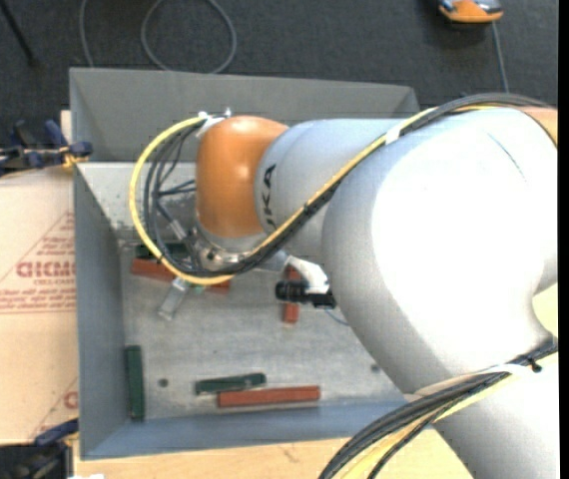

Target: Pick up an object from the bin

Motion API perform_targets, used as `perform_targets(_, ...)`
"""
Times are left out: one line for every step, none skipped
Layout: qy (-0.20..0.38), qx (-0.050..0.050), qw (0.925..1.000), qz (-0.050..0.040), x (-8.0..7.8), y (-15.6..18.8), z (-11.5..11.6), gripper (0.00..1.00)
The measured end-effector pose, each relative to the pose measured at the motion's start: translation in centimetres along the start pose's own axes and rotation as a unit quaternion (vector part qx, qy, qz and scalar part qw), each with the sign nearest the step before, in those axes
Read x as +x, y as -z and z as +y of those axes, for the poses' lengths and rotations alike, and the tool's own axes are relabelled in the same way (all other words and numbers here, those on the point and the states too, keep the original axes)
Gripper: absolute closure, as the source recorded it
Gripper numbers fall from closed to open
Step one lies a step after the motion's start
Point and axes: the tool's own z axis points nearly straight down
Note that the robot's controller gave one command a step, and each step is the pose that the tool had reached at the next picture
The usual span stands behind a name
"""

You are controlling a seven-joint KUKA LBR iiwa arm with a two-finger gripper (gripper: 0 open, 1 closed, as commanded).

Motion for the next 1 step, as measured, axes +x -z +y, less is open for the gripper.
perform_targets(0.000,0.000,1.0000,-0.0005,-0.12,0.09,0.06,0.00)
